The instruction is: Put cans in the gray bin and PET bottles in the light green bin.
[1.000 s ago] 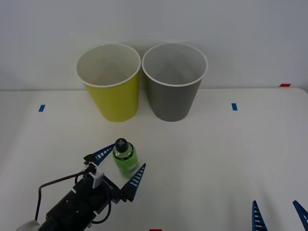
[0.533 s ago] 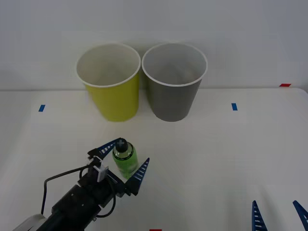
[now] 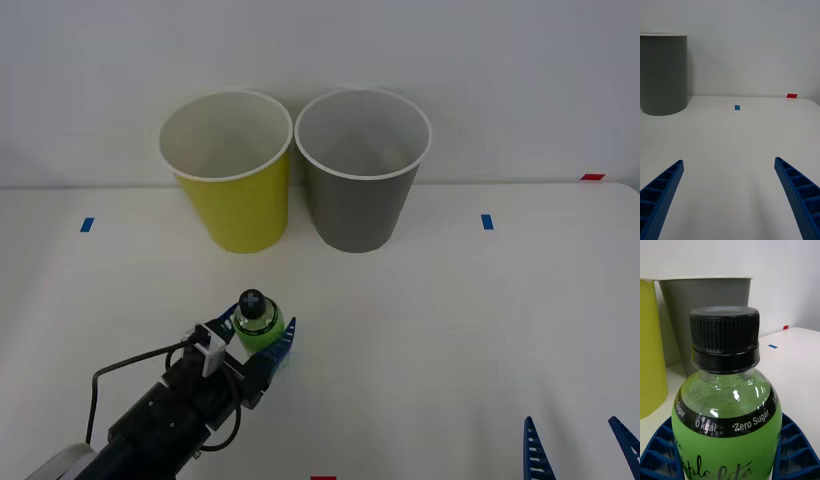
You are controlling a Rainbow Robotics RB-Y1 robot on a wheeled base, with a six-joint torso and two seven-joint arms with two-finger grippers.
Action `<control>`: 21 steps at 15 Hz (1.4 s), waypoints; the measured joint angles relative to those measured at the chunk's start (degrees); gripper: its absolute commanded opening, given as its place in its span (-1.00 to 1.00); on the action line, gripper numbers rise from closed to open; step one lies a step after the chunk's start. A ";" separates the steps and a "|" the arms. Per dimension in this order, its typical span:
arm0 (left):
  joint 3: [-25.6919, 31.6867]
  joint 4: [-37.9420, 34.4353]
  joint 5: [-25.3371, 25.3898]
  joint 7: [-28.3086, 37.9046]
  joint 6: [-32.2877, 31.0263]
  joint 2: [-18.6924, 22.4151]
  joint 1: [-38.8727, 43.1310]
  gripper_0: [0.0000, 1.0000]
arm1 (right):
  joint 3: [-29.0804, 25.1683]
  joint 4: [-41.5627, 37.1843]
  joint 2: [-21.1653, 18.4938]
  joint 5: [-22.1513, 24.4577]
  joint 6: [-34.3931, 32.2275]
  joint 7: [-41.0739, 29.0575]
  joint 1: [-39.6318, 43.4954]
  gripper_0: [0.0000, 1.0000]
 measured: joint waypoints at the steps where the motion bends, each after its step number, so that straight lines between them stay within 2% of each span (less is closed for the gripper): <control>1: -0.01 -0.02 -0.08 0.00 -0.02 0.00 0.12 -0.99 | 0.00 0.00 0.00 0.00 0.00 0.00 0.00 0.67; 5: 0.02 -0.99 -0.36 -0.06 0.27 0.02 1.18 -1.00 | 0.00 0.00 0.00 0.00 0.00 0.00 0.00 0.67; 6: 0.44 -3.17 -0.51 -0.21 2.25 -0.02 2.46 -1.00 | 0.00 0.00 0.00 0.00 0.00 0.00 0.00 0.68; 10: 6.33 -18.74 -1.85 -1.23 16.54 -0.36 10.36 -1.00 | 0.00 0.00 0.00 -0.01 0.00 0.00 0.00 0.68; 14: 13.38 -29.60 -2.92 -2.55 26.63 -1.41 14.83 -1.00 | 0.00 0.00 0.00 -0.01 0.00 0.00 0.00 0.67; 17: 18.23 -38.47 -3.20 -4.11 36.55 -3.66 17.50 -1.00 | 0.00 0.00 0.00 -0.01 0.00 0.00 0.00 0.67; 19: 21.49 -42.50 -2.56 -7.78 41.14 -5.84 18.24 -1.00 | 0.00 0.00 0.00 -0.01 0.00 0.00 0.00 0.67; 21: 23.59 -44.97 -2.12 -8.55 44.59 -7.44 17.89 -0.99 | 0.00 0.00 0.00 -0.01 0.00 0.00 0.00 0.67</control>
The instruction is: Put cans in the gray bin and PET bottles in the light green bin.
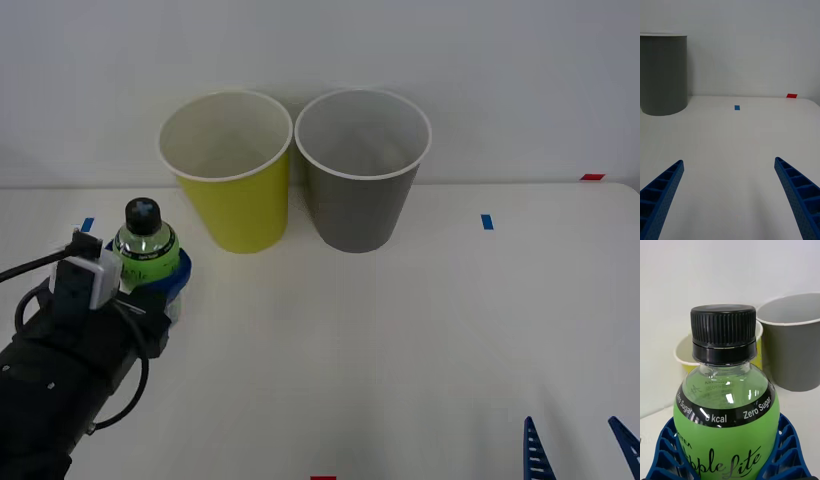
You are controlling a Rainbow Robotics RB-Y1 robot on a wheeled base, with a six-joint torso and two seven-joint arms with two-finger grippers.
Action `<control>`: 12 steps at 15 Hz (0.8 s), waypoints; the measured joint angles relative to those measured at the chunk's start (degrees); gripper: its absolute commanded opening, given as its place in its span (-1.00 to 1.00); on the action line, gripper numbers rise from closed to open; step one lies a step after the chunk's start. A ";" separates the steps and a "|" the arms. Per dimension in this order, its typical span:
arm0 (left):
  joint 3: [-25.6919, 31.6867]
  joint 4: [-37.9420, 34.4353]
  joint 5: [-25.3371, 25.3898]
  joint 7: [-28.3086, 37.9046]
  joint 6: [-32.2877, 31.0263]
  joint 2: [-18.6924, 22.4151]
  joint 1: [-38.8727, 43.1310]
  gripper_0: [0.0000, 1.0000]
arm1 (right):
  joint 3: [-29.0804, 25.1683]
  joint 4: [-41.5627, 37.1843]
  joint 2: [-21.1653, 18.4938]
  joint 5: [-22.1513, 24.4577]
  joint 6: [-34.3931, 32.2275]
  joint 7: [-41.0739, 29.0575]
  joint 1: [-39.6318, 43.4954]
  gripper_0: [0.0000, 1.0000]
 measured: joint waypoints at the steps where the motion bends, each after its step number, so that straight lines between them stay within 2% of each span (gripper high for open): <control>1: 1.00 -1.04 0.20 -0.17 2.04 -0.69 -0.61 -1.00 | 0.00 0.00 0.00 0.00 0.00 0.00 0.00 0.67; 5: 4.49 -1.27 2.11 -0.32 8.43 -2.51 -4.36 -1.00 | 0.00 0.00 0.00 0.00 0.00 0.00 0.00 0.68; 7: 6.54 -1.27 5.16 -0.70 9.73 -3.95 -6.07 -1.00 | 0.00 0.00 0.00 0.00 0.00 0.00 0.00 0.67; 9: 7.74 -1.27 5.53 -1.35 10.51 -4.92 -7.61 -1.00 | 0.00 0.00 0.00 0.00 0.00 0.00 0.00 0.67; 12: 10.52 -1.28 6.98 -1.57 17.46 -5.49 -11.34 -1.00 | 0.00 0.00 0.00 0.00 0.00 0.00 0.00 0.67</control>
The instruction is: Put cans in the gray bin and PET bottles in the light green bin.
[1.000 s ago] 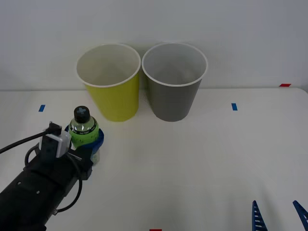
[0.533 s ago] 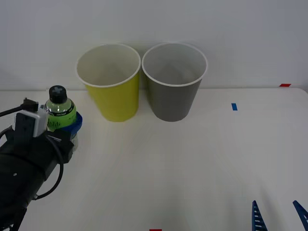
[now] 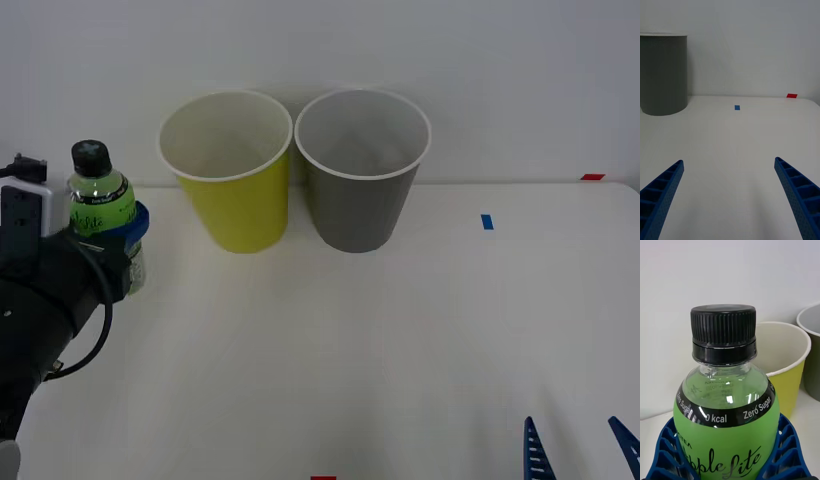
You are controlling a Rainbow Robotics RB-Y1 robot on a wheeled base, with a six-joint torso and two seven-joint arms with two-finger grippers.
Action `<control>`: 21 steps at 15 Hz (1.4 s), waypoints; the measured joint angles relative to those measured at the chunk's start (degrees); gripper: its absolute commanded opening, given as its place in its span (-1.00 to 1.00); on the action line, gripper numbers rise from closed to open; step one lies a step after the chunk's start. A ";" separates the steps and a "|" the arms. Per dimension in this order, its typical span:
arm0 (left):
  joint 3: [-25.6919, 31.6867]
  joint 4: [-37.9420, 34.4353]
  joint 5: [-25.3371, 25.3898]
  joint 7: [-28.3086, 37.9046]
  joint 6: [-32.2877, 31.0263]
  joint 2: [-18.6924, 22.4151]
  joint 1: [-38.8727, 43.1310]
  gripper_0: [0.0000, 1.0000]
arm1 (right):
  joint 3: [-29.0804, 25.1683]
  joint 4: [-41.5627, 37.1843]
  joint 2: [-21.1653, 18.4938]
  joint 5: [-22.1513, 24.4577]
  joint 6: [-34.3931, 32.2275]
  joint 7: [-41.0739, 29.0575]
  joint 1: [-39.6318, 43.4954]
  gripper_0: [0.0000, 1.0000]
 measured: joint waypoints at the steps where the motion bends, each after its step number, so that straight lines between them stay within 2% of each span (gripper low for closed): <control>1: 1.44 0.00 1.81 -0.13 1.50 -0.19 -1.41 -1.00 | 0.00 0.00 0.00 0.00 0.00 0.00 0.00 0.67; 3: 3.51 0.00 3.66 -0.73 3.65 -0.41 -4.09 -1.00 | 0.00 0.00 0.00 0.00 0.00 0.00 0.00 0.67; 6: 6.36 0.00 4.49 -1.18 10.54 -0.40 -10.45 -1.00 | 0.00 0.00 0.00 0.00 0.00 0.00 0.00 0.67; 11: 7.33 -0.01 4.10 -1.03 19.74 -1.17 -20.47 -1.00 | 0.00 0.00 0.00 0.00 0.00 0.00 0.00 0.67; 14: 6.75 0.00 2.86 -0.99 19.95 -2.97 -25.09 -1.00 | 0.00 0.00 0.00 0.00 0.00 0.00 0.00 0.67; 16: 4.74 0.21 -0.18 -0.39 19.34 -3.21 -28.66 -1.00 | 0.00 0.00 0.00 0.00 0.00 0.00 0.00 0.67; 21: 1.26 8.18 -3.58 2.48 15.54 -3.30 -35.30 -1.00 | 0.00 0.00 0.00 0.00 0.00 0.00 0.00 0.67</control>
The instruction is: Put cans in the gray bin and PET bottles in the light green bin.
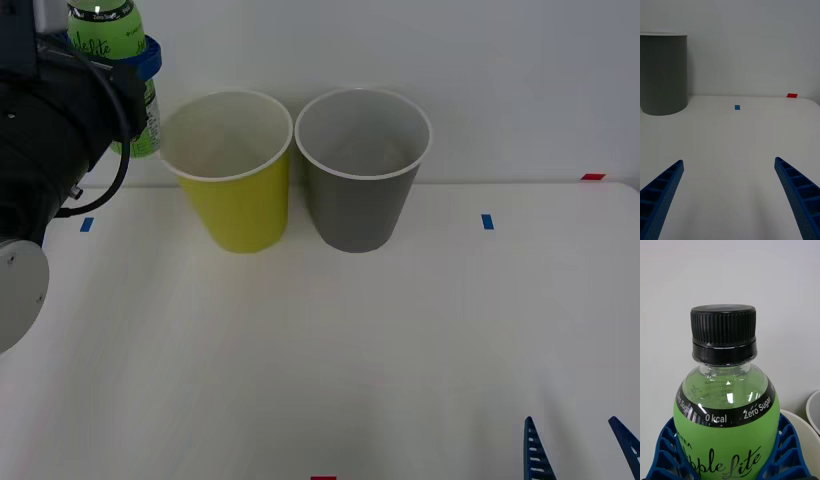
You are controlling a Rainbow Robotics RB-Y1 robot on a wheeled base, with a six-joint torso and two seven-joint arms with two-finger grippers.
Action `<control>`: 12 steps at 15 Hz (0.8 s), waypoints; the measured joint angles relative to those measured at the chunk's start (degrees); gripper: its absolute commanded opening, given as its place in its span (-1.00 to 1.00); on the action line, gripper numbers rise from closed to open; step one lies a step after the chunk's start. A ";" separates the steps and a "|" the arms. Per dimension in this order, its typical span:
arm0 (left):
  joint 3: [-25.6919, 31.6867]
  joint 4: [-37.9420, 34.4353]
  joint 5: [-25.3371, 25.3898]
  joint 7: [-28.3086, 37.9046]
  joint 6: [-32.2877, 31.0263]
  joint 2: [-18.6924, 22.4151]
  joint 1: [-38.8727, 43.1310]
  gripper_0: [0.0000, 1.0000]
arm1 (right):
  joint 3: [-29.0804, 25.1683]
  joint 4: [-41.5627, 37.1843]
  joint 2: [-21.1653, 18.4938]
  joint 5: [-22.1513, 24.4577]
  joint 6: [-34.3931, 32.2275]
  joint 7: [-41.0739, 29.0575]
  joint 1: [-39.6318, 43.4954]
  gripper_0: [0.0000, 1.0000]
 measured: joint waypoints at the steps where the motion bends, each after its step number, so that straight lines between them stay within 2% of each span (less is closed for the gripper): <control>1: -0.64 1.48 -0.81 0.80 -0.08 -0.02 -1.46 -1.00 | 0.00 0.00 0.00 0.00 0.00 0.00 0.00 0.67; 3: -2.05 3.84 -2.47 4.28 -0.22 -0.01 -3.66 -1.00 | 0.00 0.00 0.00 0.00 0.00 0.00 0.00 0.67; 5: -4.57 7.64 -6.72 8.47 -1.19 0.30 -6.18 -1.00 | 0.00 0.00 0.00 0.00 0.00 0.00 0.00 0.67; 7: -6.05 11.78 -7.39 11.37 -3.78 0.58 -7.80 -1.00 | 0.00 0.00 0.00 0.00 0.00 0.00 0.00 0.66; 12: -7.83 20.09 -7.09 12.43 -9.47 0.57 -11.32 -1.00 | 0.00 0.00 0.00 0.00 0.00 0.00 0.00 0.67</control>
